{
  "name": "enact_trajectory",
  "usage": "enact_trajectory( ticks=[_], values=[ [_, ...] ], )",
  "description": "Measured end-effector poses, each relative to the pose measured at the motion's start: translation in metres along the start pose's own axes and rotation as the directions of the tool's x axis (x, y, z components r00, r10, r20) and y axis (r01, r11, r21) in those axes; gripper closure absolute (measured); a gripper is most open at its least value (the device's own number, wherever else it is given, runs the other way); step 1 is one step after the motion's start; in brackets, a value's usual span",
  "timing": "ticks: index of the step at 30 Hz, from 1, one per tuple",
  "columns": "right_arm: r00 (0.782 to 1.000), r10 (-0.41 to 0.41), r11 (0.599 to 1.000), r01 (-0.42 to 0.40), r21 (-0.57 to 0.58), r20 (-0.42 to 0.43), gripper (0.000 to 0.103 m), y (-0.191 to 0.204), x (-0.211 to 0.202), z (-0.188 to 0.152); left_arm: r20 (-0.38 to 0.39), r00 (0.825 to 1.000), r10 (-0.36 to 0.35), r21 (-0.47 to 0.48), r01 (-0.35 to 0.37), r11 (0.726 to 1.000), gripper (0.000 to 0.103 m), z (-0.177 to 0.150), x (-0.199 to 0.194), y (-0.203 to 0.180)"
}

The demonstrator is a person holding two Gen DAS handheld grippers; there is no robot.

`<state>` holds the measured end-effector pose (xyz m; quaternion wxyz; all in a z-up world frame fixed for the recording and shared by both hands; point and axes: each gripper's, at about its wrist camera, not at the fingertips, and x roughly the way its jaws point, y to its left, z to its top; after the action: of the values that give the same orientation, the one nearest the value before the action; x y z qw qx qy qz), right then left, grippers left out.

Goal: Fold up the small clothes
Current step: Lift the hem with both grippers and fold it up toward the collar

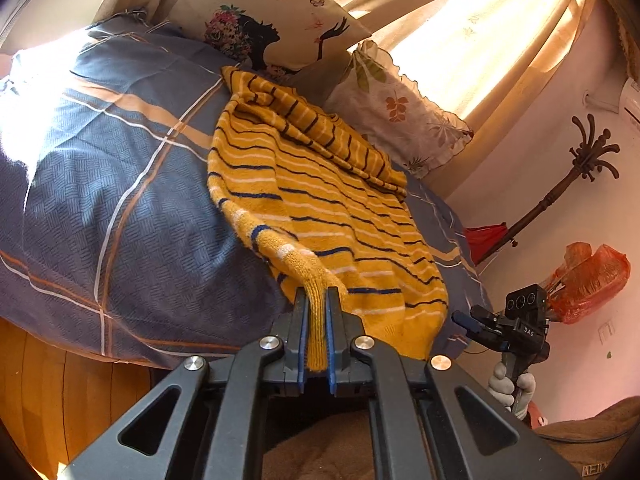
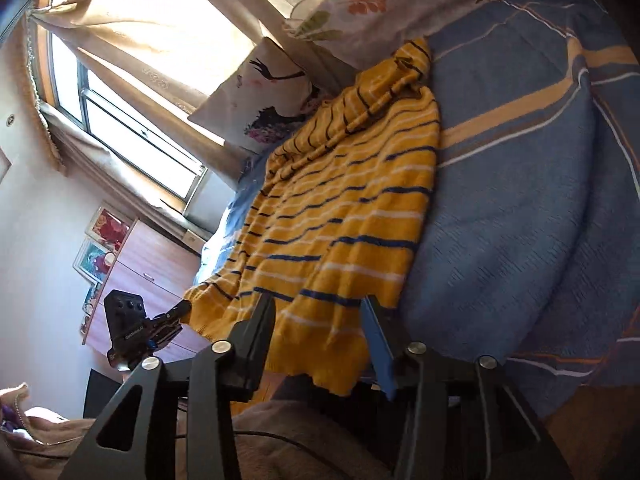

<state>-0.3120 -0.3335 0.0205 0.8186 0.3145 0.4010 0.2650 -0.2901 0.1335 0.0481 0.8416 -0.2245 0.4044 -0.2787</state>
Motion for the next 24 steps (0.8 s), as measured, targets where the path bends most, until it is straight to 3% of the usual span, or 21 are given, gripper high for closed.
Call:
enact_trajectory(
  ticks=[4, 6, 13, 14, 15, 17, 24],
  values=[
    [1.000, 0.025, 0.998, -0.024, 0.050, -0.017, 0.049, -0.017, 0.005, -0.012, -0.011, 1.000, 0.009, -0.036, -0.010, 0.999, 0.098, -0.006, 0.004, 0.014],
    [0.999, 0.037, 0.998, -0.035, 0.057, -0.030, 0.043, -0.019, 0.010, -0.015, -0.011, 1.000, 0.009, -0.049, -0.010, 0.999, 0.098, -0.007, 0.006, 0.017],
    [0.996, -0.048, 0.999, 0.049, 0.023, -0.076, 0.041, -0.013, 0.045, -0.015, 0.023, 1.000, 0.011, -0.018, -0.010, 1.000, 0.098, -0.003, 0.003, 0.009],
    [0.995, -0.060, 0.998, 0.061, 0.018, -0.083, 0.044, -0.013, 0.049, -0.015, 0.027, 1.000, 0.011, -0.011, -0.011, 1.000, 0.098, -0.002, 0.003, 0.007],
    [0.993, -0.063, 0.998, 0.065, 0.017, -0.096, 0.064, -0.012, 0.055, -0.014, 0.031, 0.999, 0.007, -0.009, -0.007, 1.000, 0.098, 0.000, 0.003, 0.006],
    [0.993, -0.035, 0.999, 0.038, 0.018, -0.116, 0.092, -0.012, 0.058, -0.013, 0.034, 0.999, -0.002, -0.012, 0.003, 1.000, 0.098, 0.002, 0.004, 0.005],
    [0.996, 0.086, 0.996, -0.086, -0.018, -0.014, 0.096, 0.029, 0.020, 0.006, 0.095, 0.994, -0.046, -0.011, 0.048, 0.999, 0.098, 0.023, -0.012, -0.006]
  ],
)
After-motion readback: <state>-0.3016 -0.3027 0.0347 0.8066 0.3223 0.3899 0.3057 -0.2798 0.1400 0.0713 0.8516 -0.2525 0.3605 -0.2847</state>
